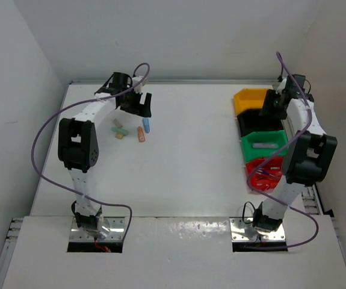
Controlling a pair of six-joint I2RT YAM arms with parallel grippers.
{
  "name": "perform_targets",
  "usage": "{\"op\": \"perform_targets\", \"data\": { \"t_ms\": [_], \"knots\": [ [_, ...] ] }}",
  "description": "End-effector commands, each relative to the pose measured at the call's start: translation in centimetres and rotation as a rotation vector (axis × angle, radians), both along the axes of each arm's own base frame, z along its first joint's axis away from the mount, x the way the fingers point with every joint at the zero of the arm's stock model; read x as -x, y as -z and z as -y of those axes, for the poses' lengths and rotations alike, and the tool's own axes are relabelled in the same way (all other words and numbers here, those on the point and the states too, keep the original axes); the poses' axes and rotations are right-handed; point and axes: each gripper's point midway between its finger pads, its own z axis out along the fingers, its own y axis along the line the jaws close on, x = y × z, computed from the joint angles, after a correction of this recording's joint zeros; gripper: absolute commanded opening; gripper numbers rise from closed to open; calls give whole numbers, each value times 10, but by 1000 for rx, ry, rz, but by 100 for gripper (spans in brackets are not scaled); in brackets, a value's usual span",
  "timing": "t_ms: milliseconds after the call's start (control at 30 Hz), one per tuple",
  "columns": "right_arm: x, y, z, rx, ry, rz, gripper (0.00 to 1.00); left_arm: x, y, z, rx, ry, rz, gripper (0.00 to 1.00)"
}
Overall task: Sort the stationery into containers
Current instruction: Place the pen in the storage box, then pick up the pen from the center of the board.
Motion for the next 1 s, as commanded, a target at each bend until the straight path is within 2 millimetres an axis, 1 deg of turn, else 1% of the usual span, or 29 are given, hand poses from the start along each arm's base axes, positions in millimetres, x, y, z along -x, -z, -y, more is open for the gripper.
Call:
{"op": "perform_targets", "data": {
  "t_ms": [0, 33, 100, 133, 200, 233, 267, 367, 400, 500, 533, 567, 600, 667, 700, 733, 800, 833, 867, 900, 933, 967],
  "knots": [
    [-5, -57, -22, -24, -32, 145, 54, -4, 8, 4, -7, -14, -47, 98],
    [-3, -64, -26, -23, -40, 162, 54, -4, 15, 5, -8, -17, -69, 98],
    [-1, -68, -36, -24, -61, 171, 54, -4, 23, 2, -9, -64, -99, 98],
    [1, -71, -44, -25, -81, 177, 54, -4, 28, 4, -10, -71, -110, 98],
    [4, -69, -56, -25, -108, 174, 55, -3, 35, 3, -27, -87, -123, 97],
    [6, -72, -59, -23, -118, 182, 55, -2, 38, 7, -31, -95, -133, 97],
    [7, -72, -65, -25, -129, 182, 55, -2, 43, 4, -58, -122, -139, 96],
    [9, -76, -71, -30, -140, 188, 55, 4, 57, 8, -106, -154, -170, 93],
    [10, -76, -73, -32, -144, 189, 55, 6, 62, 12, -111, -161, -181, 92],
    [11, -75, -77, -27, -153, 184, 56, 7, 73, 15, -141, -188, -186, 89],
    [12, -73, -78, -23, -156, 179, 56, 6, 76, 14, -161, -205, -180, 88],
    [12, -73, -81, -20, -164, 177, 56, 5, 79, 13, -175, -216, -177, 87],
    [13, -72, -83, -18, -169, 175, 56, 6, 86, 14, -192, -226, -189, 84],
    [12, -72, -88, -13, -185, 175, 56, 3, 91, 12, -220, -246, -186, 80],
    [12, -72, -91, -11, -191, 176, 56, 4, 97, 13, -226, -254, -198, 76],
    [12, -73, -92, -6, -199, 176, 56, 2, 99, 9, -252, -274, -190, 75],
    [12, -72, -98, -7, -213, 170, 56, 0, 104, 6, -265, -300, -194, 72],
    [14, -71, -106, -14, -226, 164, 56, -1, 107, 6, -271, -303, -196, 70],
    [18, -64, -111, -27, -239, 144, 56, -1, 112, 5, -274, -310, -207, 68],
    [21, -61, -116, -33, -245, 136, 56, -3, 113, 4, -279, -318, -204, 65],
    [26, -55, -127, -44, -263, 124, 55, -4, 116, 3, -282, -320, -207, 64],
    [26, -53, -129, -50, -264, 121, 55, -4, 118, 5, -282, -313, -207, 60]
  ]
}}
